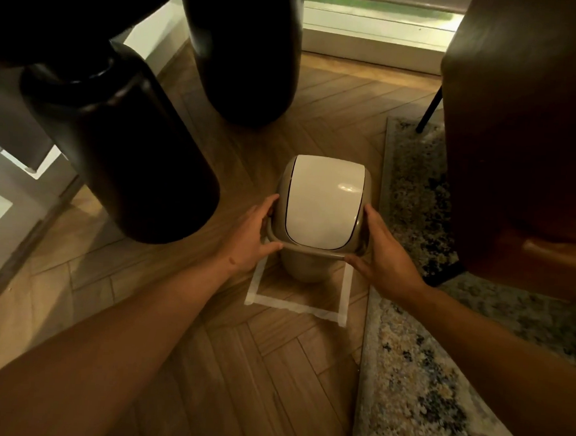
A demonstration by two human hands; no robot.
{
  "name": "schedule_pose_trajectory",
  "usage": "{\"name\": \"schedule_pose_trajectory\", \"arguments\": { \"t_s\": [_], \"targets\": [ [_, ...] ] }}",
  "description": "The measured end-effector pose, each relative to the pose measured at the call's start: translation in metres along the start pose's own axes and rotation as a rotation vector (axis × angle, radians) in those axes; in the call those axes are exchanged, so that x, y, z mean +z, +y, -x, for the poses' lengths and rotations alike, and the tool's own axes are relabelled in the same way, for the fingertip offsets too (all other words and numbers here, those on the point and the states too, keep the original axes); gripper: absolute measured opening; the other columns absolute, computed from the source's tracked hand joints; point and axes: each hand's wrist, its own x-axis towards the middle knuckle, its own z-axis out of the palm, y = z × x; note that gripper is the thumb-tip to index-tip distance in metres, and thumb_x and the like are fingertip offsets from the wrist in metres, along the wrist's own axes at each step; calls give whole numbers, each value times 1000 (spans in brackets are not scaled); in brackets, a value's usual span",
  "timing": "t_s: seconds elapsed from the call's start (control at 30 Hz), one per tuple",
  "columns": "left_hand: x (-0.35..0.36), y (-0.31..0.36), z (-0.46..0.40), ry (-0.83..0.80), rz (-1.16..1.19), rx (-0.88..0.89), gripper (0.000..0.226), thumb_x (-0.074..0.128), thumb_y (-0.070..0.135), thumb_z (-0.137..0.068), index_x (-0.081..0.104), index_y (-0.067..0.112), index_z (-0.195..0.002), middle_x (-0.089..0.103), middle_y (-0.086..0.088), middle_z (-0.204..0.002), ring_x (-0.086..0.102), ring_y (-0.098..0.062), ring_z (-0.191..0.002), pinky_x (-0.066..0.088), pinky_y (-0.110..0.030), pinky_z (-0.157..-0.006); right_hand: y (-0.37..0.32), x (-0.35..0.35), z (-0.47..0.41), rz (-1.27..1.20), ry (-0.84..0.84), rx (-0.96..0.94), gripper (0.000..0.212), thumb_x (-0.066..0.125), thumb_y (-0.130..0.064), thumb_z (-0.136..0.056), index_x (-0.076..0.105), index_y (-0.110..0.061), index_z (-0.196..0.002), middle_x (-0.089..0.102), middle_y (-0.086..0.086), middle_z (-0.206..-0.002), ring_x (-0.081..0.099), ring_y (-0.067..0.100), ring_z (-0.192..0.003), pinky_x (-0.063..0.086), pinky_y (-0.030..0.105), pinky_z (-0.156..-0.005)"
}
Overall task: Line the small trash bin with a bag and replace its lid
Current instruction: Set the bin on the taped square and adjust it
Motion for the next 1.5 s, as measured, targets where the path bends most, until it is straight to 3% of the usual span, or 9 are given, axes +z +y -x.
{"name": "schedule_pose_trajectory", "arguments": {
  "t_s": [0.17, 0.33, 0.67, 0.8, 0.9, 0.97, 1.13, 1.33, 1.5],
  "targets": [
    [-4, -1, -1, -5, -4, 7, 102, 85, 26, -74, 21, 40, -153, 47, 1, -144, 47, -8, -123, 49, -37, -102, -3, 5, 3, 29, -1, 26, 113, 81, -32, -84, -1, -28, -162, 12, -4, -170, 23, 20, -152, 38, 51, -115],
    [-7, -3, -3, -25, -25, 6, 103, 85, 28, -74, 20, 43, -152, 45, 2, -147, 45, -7, -125, 40, -19, -95, -4, 10, 6, 41, 14, 44, 113, 81, -31, -84, -1, -28, -162, 12, -1, -170, 22, 21, -152, 38, 50, -115],
    [-10, 2, -1, -46, -46, 12, 106, 85, 29, -75, 15, 42, -154, 42, 0, -150, 45, -16, -133, 45, -42, -106, -3, 5, 5, 65, 7, 26, 115, 81, -36, -83, -2, -29, -162, 11, -2, -170, 26, 22, -151, 41, 52, -112],
    [-10, 2, 1, -22, -102, 58, 121, 84, 34, -75, -7, 51, -152, 20, 1, -161, 24, -12, -142, 26, -37, -110, 0, 2, 5, 87, 56, 17, 121, 82, -44, -79, -6, -34, -162, 3, 2, -171, 6, 16, -154, 29, 50, -119],
    [-13, 2, -5, -34, -164, 92, 123, 83, 41, -75, -12, 49, -152, 4, 7, -166, 4, -6, -144, 12, -38, -112, 3, 1, 3, 96, 63, 24, 122, 78, -53, -78, -10, -37, -161, -6, -2, -170, 8, 20, -155, 27, 47, -117],
    [-13, 2, -8, -76, -174, 110, 121, 82, 43, -75, -7, 41, -156, 7, 5, -166, 10, -12, -148, 15, -36, -116, 4, 3, 4, 84, 34, 2, 117, 71, -57, -81, -14, -38, -160, -10, -6, -170, 10, 14, -152, 30, 46, -115],
    [-11, 1, -6, -68, -164, 141, 110, 82, 35, -78, 7, 32, -159, 21, 2, -163, 27, -17, -146, 19, -27, -112, 6, 10, 3, 30, -5, 28, 115, 76, -35, -87, -14, -42, -159, -16, -13, -168, 13, 2, -140, 42, 50, -109],
    [-12, -2, -7, -81, -146, 126, 111, 82, 37, -77, 5, 39, -157, 22, 3, -162, 32, -19, -144, 35, -42, -113, 6, 10, 2, 48, -30, 22, 114, 76, -35, -89, -13, -36, -160, -18, -13, -168, 13, -2, -137, 41, 46, -108],
    [-10, -1, -8, -79, -146, 117, 112, 83, 38, -76, 4, 45, -155, 23, 5, -162, 33, -18, -144, 37, -44, -112, 8, 11, 3, 62, -1, 17, 114, 76, -37, -88, -12, -37, -160, -16, -13, -168, 17, -2, -136, 44, 47, -104]
  ]
}}
